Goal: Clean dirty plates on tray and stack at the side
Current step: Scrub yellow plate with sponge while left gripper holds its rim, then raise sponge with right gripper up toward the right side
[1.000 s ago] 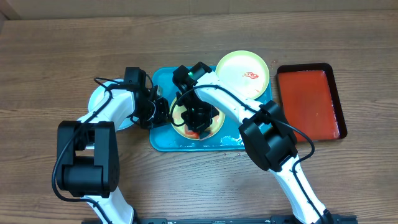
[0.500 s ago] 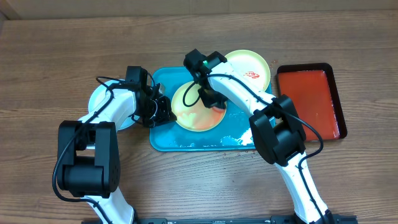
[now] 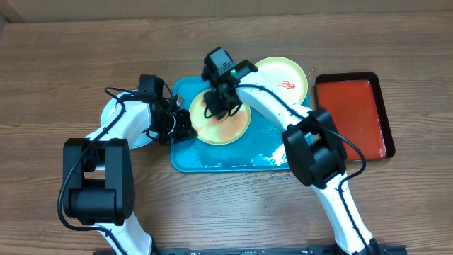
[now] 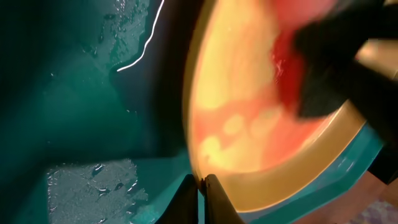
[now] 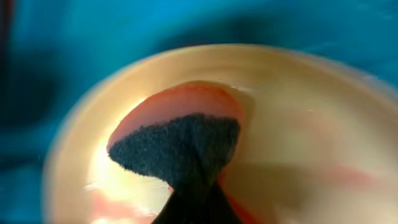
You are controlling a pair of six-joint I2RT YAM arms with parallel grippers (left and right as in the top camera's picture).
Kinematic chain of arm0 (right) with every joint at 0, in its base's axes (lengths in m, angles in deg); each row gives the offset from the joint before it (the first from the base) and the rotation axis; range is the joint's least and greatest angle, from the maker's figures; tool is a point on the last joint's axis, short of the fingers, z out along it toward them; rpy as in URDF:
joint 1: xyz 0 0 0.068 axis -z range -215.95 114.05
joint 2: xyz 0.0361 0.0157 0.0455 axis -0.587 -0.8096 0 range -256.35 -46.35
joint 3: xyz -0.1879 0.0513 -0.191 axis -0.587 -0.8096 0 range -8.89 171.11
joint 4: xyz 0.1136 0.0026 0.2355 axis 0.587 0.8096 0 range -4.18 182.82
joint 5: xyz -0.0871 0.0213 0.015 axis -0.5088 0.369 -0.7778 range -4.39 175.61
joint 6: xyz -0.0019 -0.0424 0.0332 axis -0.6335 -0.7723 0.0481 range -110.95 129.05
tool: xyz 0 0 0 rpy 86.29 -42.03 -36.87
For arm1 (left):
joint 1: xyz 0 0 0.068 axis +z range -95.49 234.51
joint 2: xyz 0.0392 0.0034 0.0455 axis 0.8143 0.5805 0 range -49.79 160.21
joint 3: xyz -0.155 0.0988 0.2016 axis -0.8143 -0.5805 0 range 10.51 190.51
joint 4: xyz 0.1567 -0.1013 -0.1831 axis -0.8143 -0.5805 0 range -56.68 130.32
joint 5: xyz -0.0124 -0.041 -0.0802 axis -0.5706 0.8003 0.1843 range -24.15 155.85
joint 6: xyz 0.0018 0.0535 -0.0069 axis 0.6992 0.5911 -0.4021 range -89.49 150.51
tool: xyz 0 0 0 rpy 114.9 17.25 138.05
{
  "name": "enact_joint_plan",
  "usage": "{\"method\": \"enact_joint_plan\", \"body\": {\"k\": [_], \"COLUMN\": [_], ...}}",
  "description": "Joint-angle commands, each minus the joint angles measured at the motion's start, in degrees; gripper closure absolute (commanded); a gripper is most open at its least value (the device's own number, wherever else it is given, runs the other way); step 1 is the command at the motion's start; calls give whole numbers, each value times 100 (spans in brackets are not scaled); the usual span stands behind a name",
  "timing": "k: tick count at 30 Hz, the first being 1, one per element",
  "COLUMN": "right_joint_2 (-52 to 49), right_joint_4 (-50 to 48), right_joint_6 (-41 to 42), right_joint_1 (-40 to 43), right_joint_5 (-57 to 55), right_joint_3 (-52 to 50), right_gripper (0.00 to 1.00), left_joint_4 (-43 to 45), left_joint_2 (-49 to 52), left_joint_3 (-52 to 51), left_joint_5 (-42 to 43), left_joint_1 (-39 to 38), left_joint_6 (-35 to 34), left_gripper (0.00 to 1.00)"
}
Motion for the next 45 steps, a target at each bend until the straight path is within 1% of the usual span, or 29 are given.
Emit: {"method": "enact_joint_plan", "body": {"k": [1, 4, 9, 13, 21, 27, 31, 32, 34, 36, 38, 39, 40, 42, 43, 45], "right_joint_2": [-146, 125, 951, 1692, 2682, 2791, 2791, 2791, 2791, 2791, 2791, 2791, 2791, 2791, 2791, 2791], "right_joint_4": [240, 688, 866, 1043, 1611, 1803, 1843, 1843, 1860, 1878, 1891, 1904, 1915, 1937, 1950, 1987], "right_joint_6": [-105, -114, -37, 210, 205, 203, 184, 186, 186, 184, 184, 184, 184, 184, 184, 181], "right_joint_1": [-160, 11, 496, 990, 1867, 2218, 2243, 2243, 2243, 2243, 2243, 2243, 2243, 2243, 2243, 2243], "right_joint_5": [1296, 1731, 1720, 1152, 433, 433, 411, 385, 319, 302, 302, 297, 284, 219, 184, 151], "right_joint_3": [-31, 160, 280, 280, 280, 278, 278, 278, 278, 278, 278, 278, 278, 278, 278, 278], "right_gripper": [96, 96, 96, 96, 96, 96, 96, 96, 96, 96, 96, 96, 96, 96, 96, 96], "left_joint_4": [-9, -17, -146, -229, -382, -592, -579, -564, -538, -525, -518, -520, -522, -509, -474, -396], "left_joint_2": [26, 13, -111, -334, -1143, -1320, -1300, -1285, -1233, -1106, -929, -785, -660, -444, -376, -293], "left_joint_3": [-33, 2, 114, 245, 367, 367, 365, 365, 365, 365, 365, 365, 365, 365, 365, 365], "left_joint_5": [-422, -675, -1071, -1316, -2052, -2503, -2487, -2457, -2411, -2361, -2341, -2306, -2302, -2173, -2124, -2081], "left_joint_1": [-4, -4, -4, -4, -85, -291, -446, -485, -553, -603, -623, -623, -623, -623, -623, -623], "left_joint_6": [114, 114, 140, 247, 463, 636, 693, 693, 695, 695, 693, 695, 693, 697, 702, 758], "left_gripper": [96, 96, 96, 96, 96, 96, 96, 93, 84, 77, 71, 70, 71, 81, 82, 80]}}
